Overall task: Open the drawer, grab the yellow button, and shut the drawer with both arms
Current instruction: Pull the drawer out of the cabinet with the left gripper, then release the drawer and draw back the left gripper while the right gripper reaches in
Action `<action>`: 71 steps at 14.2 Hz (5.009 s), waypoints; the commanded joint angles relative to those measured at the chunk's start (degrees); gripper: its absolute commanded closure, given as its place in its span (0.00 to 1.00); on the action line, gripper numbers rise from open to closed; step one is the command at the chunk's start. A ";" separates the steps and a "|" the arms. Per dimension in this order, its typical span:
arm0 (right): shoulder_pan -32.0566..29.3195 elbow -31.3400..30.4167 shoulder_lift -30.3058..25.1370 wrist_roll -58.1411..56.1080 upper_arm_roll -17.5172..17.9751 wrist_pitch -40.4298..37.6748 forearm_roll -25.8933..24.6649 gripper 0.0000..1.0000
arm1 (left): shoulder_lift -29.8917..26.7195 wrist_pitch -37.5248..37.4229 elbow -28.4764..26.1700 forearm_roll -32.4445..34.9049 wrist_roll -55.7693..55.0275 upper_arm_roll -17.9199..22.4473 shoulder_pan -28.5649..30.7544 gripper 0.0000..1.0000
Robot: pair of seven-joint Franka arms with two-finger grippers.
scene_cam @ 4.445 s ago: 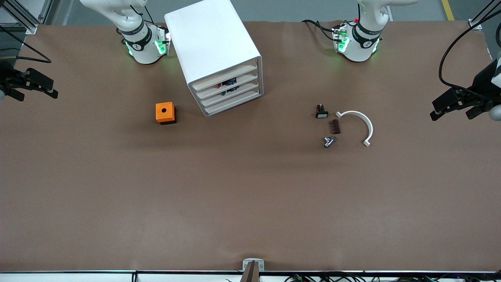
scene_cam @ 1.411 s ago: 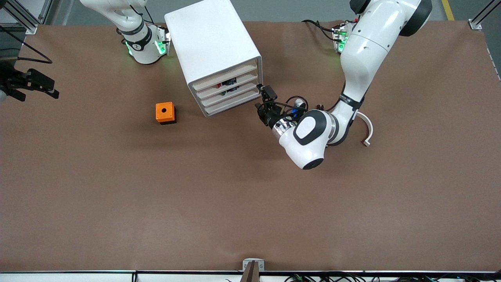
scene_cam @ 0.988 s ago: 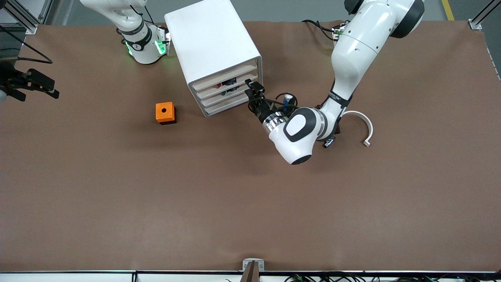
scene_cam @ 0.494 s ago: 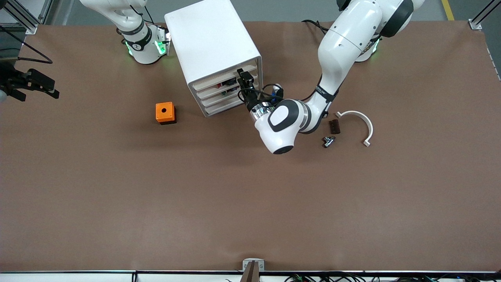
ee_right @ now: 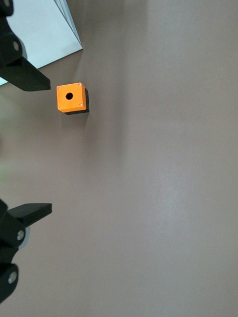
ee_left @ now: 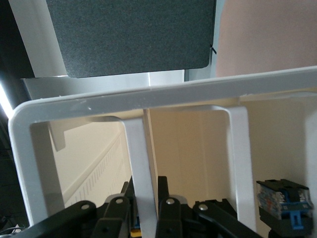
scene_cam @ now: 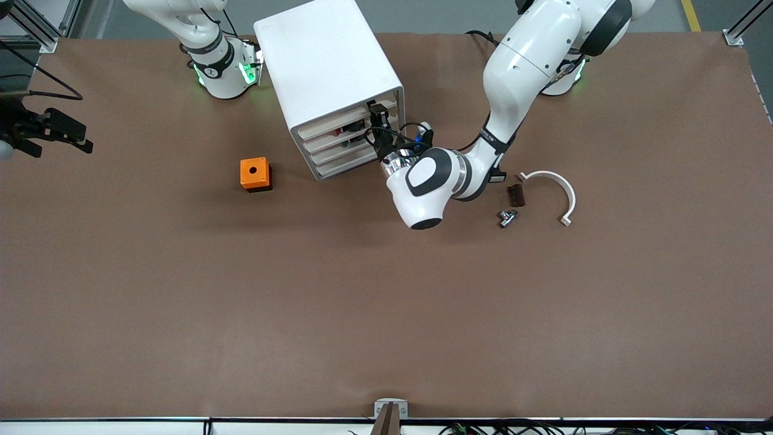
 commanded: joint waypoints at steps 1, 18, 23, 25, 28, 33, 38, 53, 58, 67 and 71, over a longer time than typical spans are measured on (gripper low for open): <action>0.18 0.55 0.36 -0.02 -0.07 -0.20 0.03 0.00 | 0.10 -1.23 0.37 0.03 -0.74 0.29 -0.39 0.90; 0.18 6.35 10.64 -0.19 0.11 0.86 -1.03 0.00 | 0.89 0.62 1.34 -2.69 -0.56 1.17 14.02 0.87; -0.26 6.88 13.27 -0.19 0.02 0.95 -1.20 0.00 | 0.80 0.62 1.60 -2.52 -0.30 1.52 15.43 0.85; -0.96 6.88 14.34 -0.19 -0.15 0.95 -0.94 0.00 | 0.80 0.79 1.60 -2.60 -0.12 1.61 15.43 0.76; -1.85 6.88 15.65 0.07 -0.15 1.12 -0.41 0.00 | 0.54 0.70 1.95 -2.34 5.29 1.70 15.96 0.14; -1.06 7.15 15.57 2.69 0.11 1.21 1.16 0.00 | 0.28 0.62 4.93 -2.87 24.10 1.52 17.28 0.01; 0.00 7.06 15.22 9.64 0.20 0.16 3.19 0.00 | 0.10 0.70 11.87 -1.29 46.05 4.75 16.58 0.01; 11.50 7.15 12.06 45.33 0.37 -1.16 7.06 0.00 | -12.38 27.51 12.68 47.39 68.34 8.38 8.41 0.01; 16.33 7.15 8.71 57.60 0.38 -2.56 7.06 0.00 | -12.55 29.97 12.15 56.62 68.34 8.03 7.44 0.01; 25.39 6.18 9.24 76.44 0.29 -0.12 7.06 0.00 | -13.43 30.23 11.97 60.06 68.08 6.71 7.61 0.01; 29.87 5.56 9.59 83.63 0.29 2.79 7.06 0.00 | -13.35 30.23 11.80 60.06 68.08 6.71 8.05 0.01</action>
